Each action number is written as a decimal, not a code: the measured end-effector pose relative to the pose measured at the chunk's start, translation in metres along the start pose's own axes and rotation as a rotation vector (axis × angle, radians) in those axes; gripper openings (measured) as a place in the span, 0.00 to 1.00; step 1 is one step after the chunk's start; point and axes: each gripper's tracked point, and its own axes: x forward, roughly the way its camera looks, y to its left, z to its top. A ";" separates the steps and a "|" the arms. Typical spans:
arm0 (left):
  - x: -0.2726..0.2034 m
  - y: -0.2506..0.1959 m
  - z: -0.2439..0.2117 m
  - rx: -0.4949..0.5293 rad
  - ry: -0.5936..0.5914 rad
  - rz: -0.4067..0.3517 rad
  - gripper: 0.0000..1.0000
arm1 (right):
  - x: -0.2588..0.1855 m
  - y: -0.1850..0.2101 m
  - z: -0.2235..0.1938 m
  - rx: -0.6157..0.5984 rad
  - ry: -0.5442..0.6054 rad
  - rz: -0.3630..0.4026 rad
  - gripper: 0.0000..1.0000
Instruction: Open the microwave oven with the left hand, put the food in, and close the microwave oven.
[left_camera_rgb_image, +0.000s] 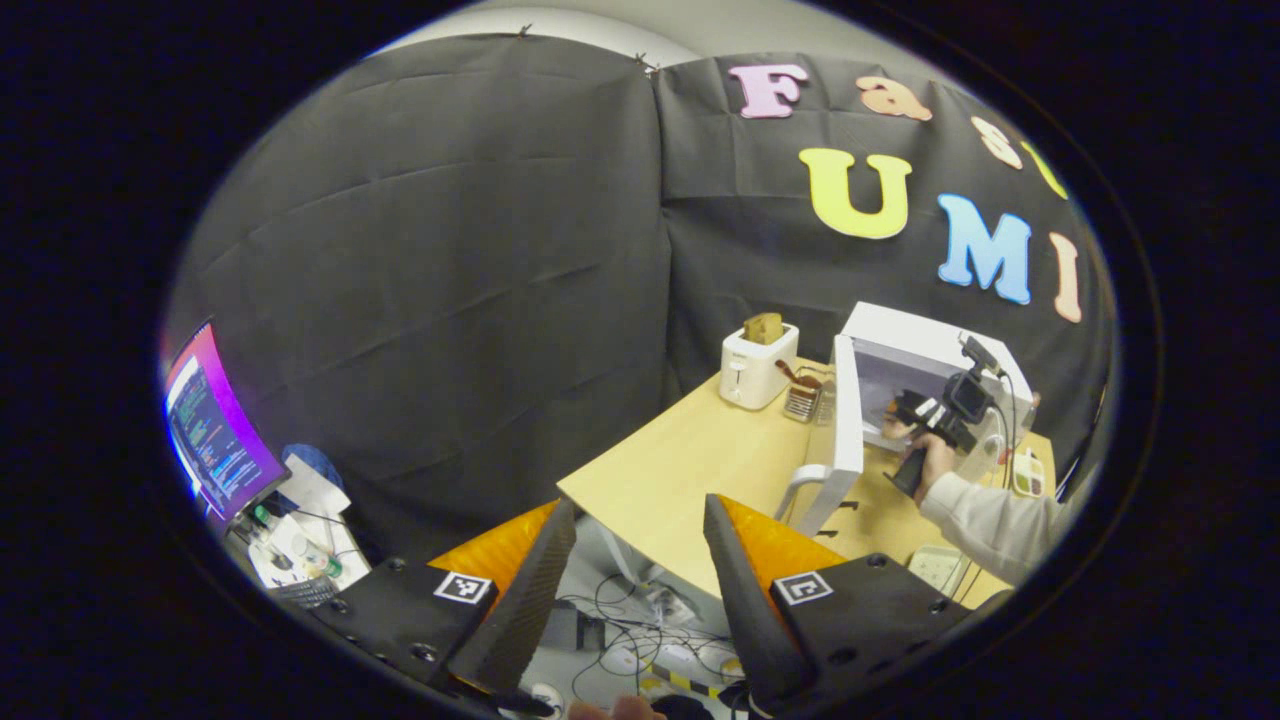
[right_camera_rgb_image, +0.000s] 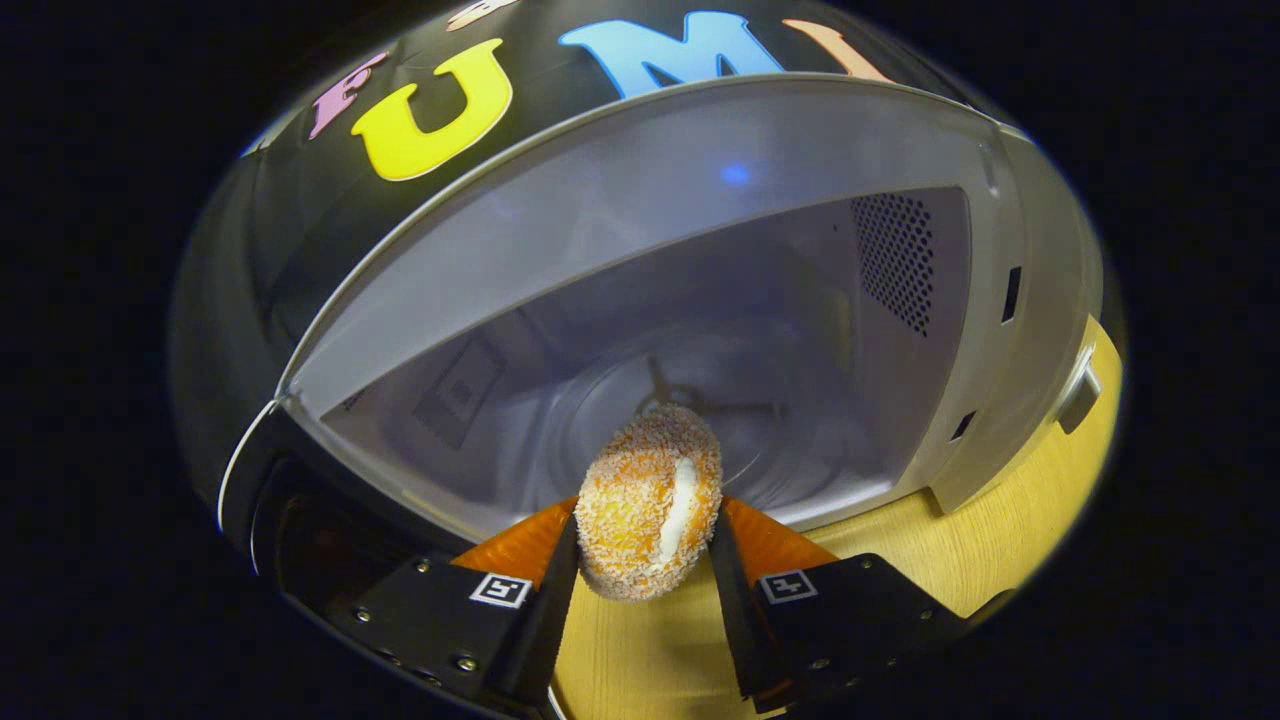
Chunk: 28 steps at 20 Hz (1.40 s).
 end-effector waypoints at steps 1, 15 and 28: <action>-0.001 -0.002 -0.004 0.013 0.015 0.004 0.84 | 0.010 -0.003 0.002 0.027 -0.006 -0.017 0.68; 0.003 -0.024 -0.023 0.035 0.080 -0.022 0.86 | 0.051 -0.013 0.025 -0.026 -0.201 -0.107 0.92; 0.040 -0.044 -0.012 -0.017 -0.029 -0.137 0.83 | -0.060 -0.001 0.012 -0.229 -0.058 0.114 0.98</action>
